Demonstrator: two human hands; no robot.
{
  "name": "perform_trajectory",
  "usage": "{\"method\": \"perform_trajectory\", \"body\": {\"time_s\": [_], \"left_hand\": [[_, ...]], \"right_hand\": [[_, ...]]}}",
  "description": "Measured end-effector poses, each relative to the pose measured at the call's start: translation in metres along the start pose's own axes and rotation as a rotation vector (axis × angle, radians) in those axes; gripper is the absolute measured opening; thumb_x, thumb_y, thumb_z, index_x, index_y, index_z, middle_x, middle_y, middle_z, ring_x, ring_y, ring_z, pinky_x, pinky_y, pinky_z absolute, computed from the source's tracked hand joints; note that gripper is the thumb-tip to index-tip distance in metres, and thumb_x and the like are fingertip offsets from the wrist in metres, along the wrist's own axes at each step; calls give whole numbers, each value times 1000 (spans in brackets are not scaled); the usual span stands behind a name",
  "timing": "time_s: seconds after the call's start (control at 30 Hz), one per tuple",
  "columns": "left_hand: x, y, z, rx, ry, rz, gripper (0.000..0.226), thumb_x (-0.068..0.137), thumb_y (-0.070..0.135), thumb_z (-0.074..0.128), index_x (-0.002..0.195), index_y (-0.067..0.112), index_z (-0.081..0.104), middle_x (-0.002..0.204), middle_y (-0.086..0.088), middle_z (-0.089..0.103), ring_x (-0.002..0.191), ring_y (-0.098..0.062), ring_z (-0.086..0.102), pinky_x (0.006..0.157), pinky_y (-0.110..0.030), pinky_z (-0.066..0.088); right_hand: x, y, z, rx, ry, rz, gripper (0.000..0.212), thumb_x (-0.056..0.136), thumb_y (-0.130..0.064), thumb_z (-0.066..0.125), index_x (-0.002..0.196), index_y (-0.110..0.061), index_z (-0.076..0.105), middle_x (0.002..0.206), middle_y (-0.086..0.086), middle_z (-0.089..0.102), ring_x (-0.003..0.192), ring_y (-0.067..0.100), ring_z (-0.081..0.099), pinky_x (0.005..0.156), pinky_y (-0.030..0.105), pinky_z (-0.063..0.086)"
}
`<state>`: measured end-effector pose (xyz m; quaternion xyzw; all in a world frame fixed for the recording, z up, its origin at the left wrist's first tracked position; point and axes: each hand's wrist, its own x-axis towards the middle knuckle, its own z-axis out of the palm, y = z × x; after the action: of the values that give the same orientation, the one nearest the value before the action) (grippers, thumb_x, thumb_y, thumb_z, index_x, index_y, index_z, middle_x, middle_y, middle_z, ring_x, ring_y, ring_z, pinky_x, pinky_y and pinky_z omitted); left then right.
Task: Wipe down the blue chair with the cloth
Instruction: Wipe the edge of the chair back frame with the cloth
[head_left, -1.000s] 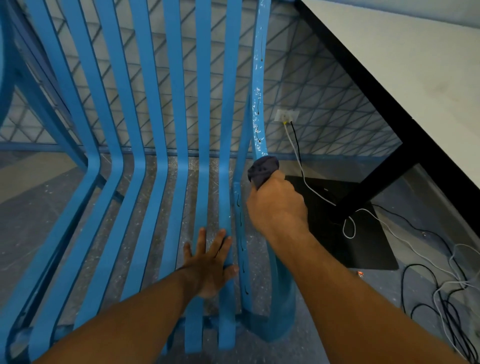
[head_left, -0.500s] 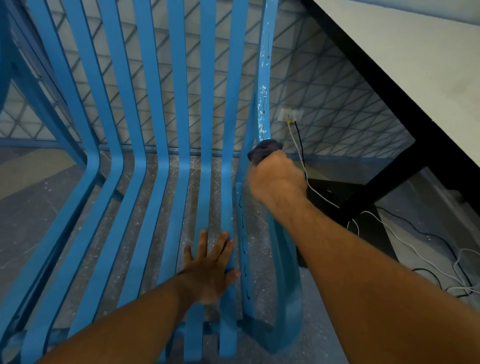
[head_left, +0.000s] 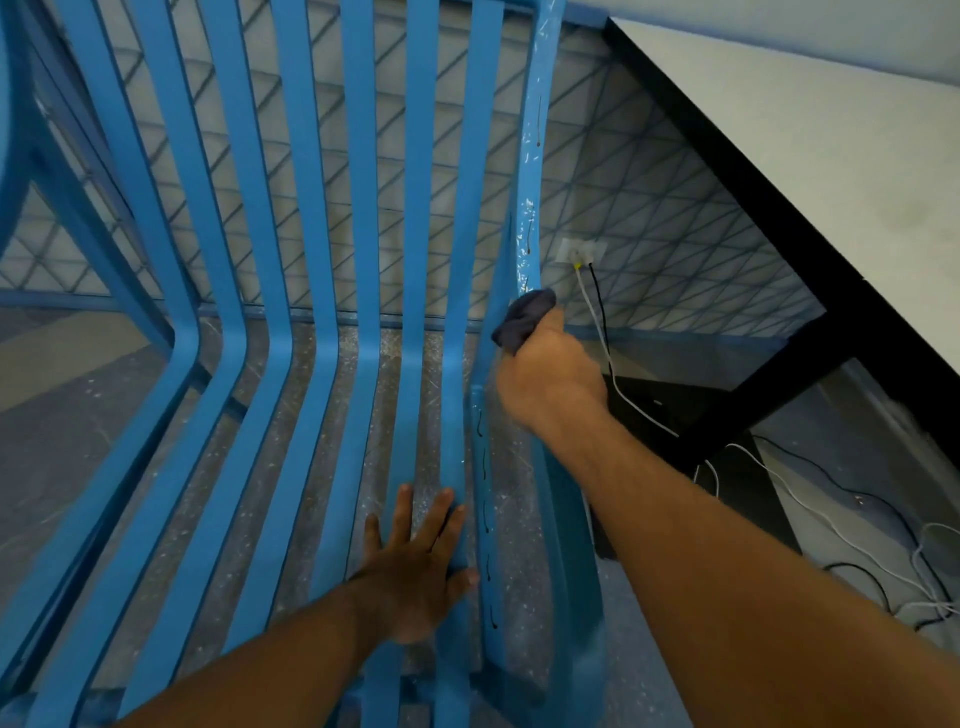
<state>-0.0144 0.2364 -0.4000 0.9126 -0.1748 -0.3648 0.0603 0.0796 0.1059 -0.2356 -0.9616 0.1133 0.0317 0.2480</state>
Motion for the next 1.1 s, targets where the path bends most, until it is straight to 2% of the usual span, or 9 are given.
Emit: {"method": "perform_trajectory", "body": {"time_s": [0.27,0.4,0.47,0.53,0.67,0.77,0.87,0.97,1.1], "left_hand": [[0,-2,1,-72,38,43,92,52,76,-19,133,36,-38,140,10,-50,125,-30,-51,109,-60,-21],[-4,-4,-15,-155,-43,14,64,100,57,14,149,33,-20,149,11,-39,134,-30,-42,113,-61,-14],[-11,3,-41,-353,57,13,54,105,42,27,154,29,11,162,7,1,149,-27,-1,118,-53,9],[-20,16,-77,-711,273,37,38,105,37,31,138,23,46,127,5,49,118,-14,47,101,-33,41],[-29,39,-148,-1164,663,27,30,103,29,40,113,14,64,102,-3,69,92,-21,66,80,-32,48],[-44,54,-172,-1508,570,17,20,97,18,51,101,9,68,90,-9,71,73,-21,66,75,-36,54],[-63,68,-166,-1312,478,118,11,90,19,61,85,18,70,88,-12,70,80,-26,68,80,-39,58],[-65,78,-153,-918,591,143,24,87,35,70,109,32,62,103,13,57,94,-6,60,71,-10,48],[-54,86,-131,-867,724,148,69,91,35,65,149,24,31,139,14,40,119,-6,48,98,-19,43]], "right_hand": [[39,-8,-7,54,21,140,47,101,-52,30,82,-13,50,67,-1,44,56,10,42,47,25,28],[25,9,0,128,-29,4,46,100,-43,40,138,-19,36,102,6,58,80,18,55,66,30,45],[10,19,2,132,-78,-88,64,100,-35,44,152,-25,9,132,11,49,106,26,55,83,35,46],[-2,25,3,122,-78,-145,68,100,-29,45,154,-26,3,146,6,37,115,25,52,82,28,40],[9,26,4,188,-32,-79,47,100,-29,42,145,-19,31,115,11,57,94,26,57,67,26,38],[43,18,3,251,-12,8,36,100,-36,38,120,-11,55,99,11,60,85,24,55,69,28,37],[74,10,4,186,-4,-19,39,101,-39,35,119,-10,55,101,13,62,72,19,48,65,27,35],[89,4,-5,268,-37,-59,42,102,-35,39,137,-10,43,83,0,56,66,11,51,53,24,35],[92,4,-1,357,-88,-170,71,101,-20,43,155,-20,-3,143,9,42,119,21,47,93,24,38]]}}
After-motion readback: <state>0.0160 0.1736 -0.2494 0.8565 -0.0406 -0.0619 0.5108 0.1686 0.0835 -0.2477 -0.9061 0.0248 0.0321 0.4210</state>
